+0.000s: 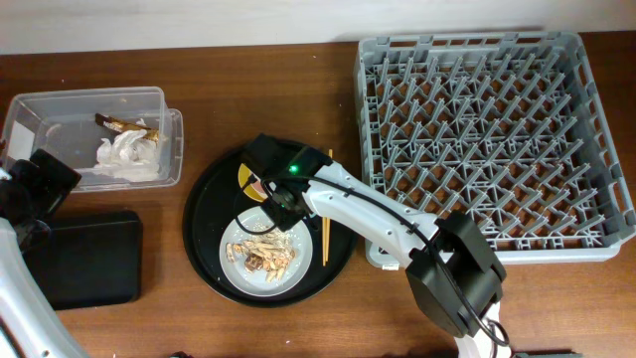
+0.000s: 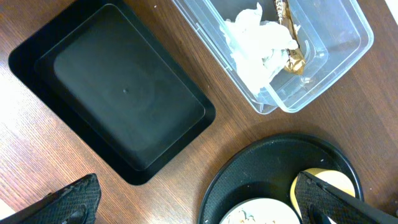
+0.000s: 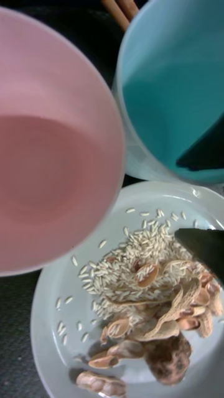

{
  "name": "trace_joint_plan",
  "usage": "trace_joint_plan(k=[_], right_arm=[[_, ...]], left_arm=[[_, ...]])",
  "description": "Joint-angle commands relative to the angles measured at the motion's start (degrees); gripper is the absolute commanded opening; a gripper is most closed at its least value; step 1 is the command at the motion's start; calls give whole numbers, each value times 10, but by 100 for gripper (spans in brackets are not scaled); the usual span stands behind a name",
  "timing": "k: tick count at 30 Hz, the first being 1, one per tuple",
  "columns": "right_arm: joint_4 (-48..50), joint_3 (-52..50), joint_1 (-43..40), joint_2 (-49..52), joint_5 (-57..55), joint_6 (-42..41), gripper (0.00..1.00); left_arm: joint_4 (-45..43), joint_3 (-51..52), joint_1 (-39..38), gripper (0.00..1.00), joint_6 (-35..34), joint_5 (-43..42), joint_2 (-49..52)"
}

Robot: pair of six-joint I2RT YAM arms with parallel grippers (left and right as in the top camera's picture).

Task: Sort waste into correct bins and load items into the dishwasher rack
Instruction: 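Grasp the blue cup with the right gripper and lift it, then place the blue cup upside down on the rack, release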

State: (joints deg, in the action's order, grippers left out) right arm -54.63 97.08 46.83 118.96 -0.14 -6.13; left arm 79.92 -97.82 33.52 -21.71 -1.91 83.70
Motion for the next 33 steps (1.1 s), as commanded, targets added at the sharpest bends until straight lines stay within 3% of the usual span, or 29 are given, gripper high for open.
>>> trace_joint_plan(k=[1,5,7,12,17,19,22,26,31,33], right_arm=[[-2,3,4,3,-18,-3,14],[-25,14,4,3,-54,-3,4],[-47,35,3,2,-68,-3,4],[-175,219,-40,-6,-52,-38,4],[-291,454,-169,-6,101,-38,4],[-319,490,-292,-6,252,-38,4],[-348,468,-438,-5,398,-3,4],[-373,421,-529,-5,388,34,4],[-213,254,-567,-3,555,52,4],[-103,158,-591,12,727,50,4]], left_arm=[[-1,-1,2,99,-1,2,1],[-1,-1,2,99,-1,2,1],[-1,-1,2,99,-1,2,1],[-1,-1,2,99,-1,2,1],[-1,-1,2,99,-1,2,1],[-1,-1,2,99,-1,2,1],[-1,-1,2,99,-1,2,1],[-1,-1,2,99,-1,2,1],[-1,-1,2,99,-1,2,1],[-1,-1,2,99,-1,2,1]])
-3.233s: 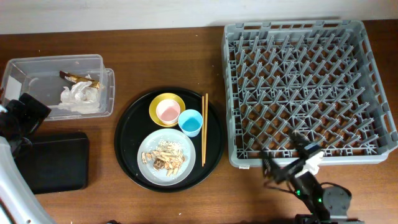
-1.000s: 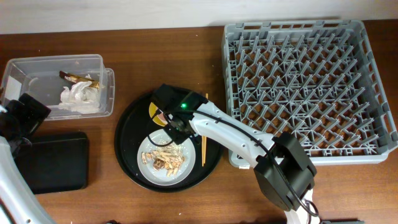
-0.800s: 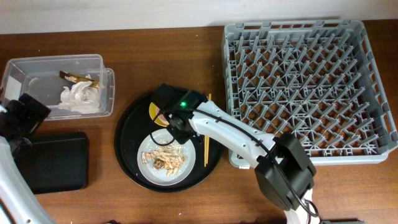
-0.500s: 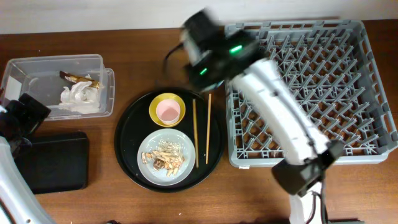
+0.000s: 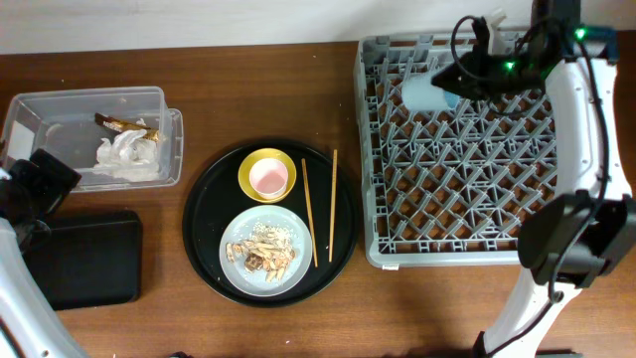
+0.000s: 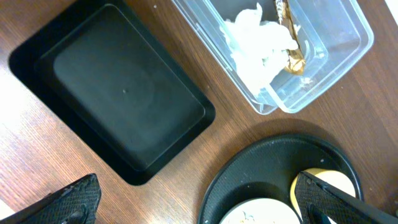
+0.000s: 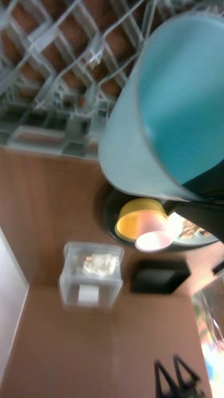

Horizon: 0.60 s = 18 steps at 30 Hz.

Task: Sort waste into correct bins and load items into the dishwasher rack
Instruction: 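Place the blue cup upside down on the rack, release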

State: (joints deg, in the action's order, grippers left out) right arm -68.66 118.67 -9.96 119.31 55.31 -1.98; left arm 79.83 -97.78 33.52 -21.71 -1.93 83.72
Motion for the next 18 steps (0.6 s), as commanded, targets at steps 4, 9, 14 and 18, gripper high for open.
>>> trace_joint_plan(k=[4,9,14,18], right_arm=[[54,-103,-68,42,216,-6,4],[7,-164,-75,53,216,-2,4],[41,-214,-74,59,223,1,5],[46,-215,-73,61,220,0,10]], left_arm=[[0,-1,2,99,-1,2,0],[0,-1,2,99,-1,2,0],[0,-1,2,99,-1,2,0],[0,-1,2,99,-1,2,0]])
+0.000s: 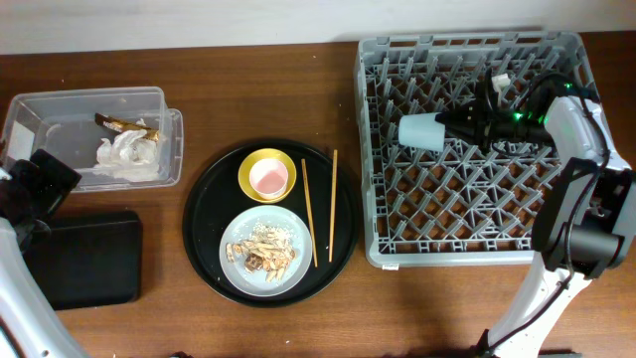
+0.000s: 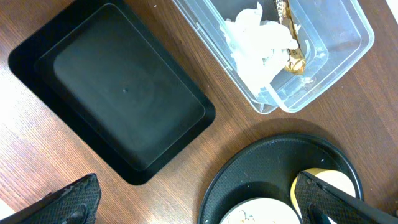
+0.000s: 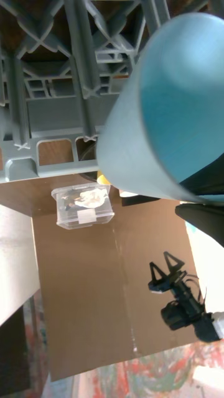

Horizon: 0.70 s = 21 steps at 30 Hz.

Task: Sort waste into correct bins and load items into the dishwasher rack
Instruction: 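Place the blue cup upside down on the rack, release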

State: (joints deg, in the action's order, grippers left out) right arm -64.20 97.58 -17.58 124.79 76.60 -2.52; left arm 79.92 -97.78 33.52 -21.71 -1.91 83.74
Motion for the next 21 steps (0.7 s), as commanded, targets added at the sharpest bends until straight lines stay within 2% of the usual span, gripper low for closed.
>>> trace_joint_plan(k=[1,4,10,15,18,20,21], right_arm=[[2,-4,3,10,-16,6,10],[1,-4,-12,12,-144,-21,7],[-51,14,-96,5,-202,-22,4],[-101,59,-134,-78,-224,-7,4],[-95,68,-95,-175,-328,-9,4],[-79,68,-41,-218,-399,-9,14],[-56,68,16,-228,-456,-28,16]], left_arm=[[-1,-1,2,99,-1,2,0],[-1,-2,2,99,-1,2,0],[-1,-1,2,99,-1,2,0],[-1,-2,2,99,-1,2,0],[-1,-1,2,99,-1,2,0],[-1,-1,2,99,-1,2,0],[-1,-1,2,99,-1,2,0]])
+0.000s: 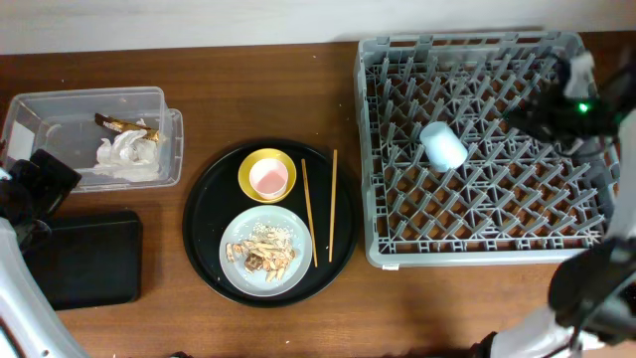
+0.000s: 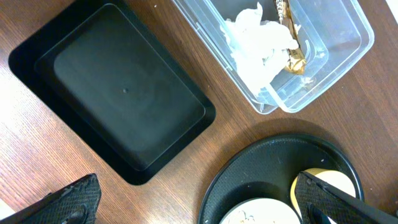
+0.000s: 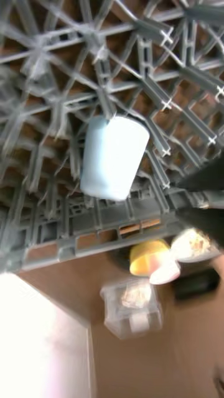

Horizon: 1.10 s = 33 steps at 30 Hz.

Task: Sort waste into correct bins and load items into the dishwasher rack
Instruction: 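Place the blue cup upside down on the rack, release, then reach the right gripper to a chopstick on the tray and grasp it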

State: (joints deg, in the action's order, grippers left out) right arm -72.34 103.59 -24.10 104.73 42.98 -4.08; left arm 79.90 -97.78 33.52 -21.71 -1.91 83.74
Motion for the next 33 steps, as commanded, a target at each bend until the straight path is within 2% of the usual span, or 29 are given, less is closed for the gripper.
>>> trace_joint_plan(k=[1,4,6,10,15,18,21,23,26,27,28,29,31,32,33], right_arm=[[39,7,112,-24,-159,-32,15],[89,7,210,17,-344,-103,7],[109,7,244,54,-414,-124,4],[134,7,260,121,-419,-130,4],[131,7,252,129,-427,-130,4],[57,35,223,121,-462,-183,4],[-23,90,192,107,-463,-186,4],[-126,175,179,90,-461,-188,4],[-206,250,199,59,-391,-187,4],[-220,262,216,43,-313,-167,4],[-219,262,228,36,-255,-133,12],[-219,262,243,32,-198,-104,31],[-209,262,277,34,-140,-99,83],[-194,262,294,34,-141,-99,86],[-184,262,301,34,-141,-99,86]], left_arm=[[0,-2,2,99,-1,2,0],[0,-2,2,99,-1,2,0],[0,-1,2,99,-1,2,0],[0,-1,2,99,-1,2,0],[0,-2,2,99,-1,2,0],[0,-1,2,99,-1,2,0],[0,-1,2,99,-1,2,0],[0,-1,2,99,-1,2,0],[0,-1,2,99,-1,2,0],[0,-2,2,99,-1,2,0],[0,-1,2,99,-1,2,0],[0,-1,2,99,-1,2,0],[0,-1,2,99,-1,2,0],[0,-1,2,99,-1,2,0],[0,-1,2,99,-1,2,0]])
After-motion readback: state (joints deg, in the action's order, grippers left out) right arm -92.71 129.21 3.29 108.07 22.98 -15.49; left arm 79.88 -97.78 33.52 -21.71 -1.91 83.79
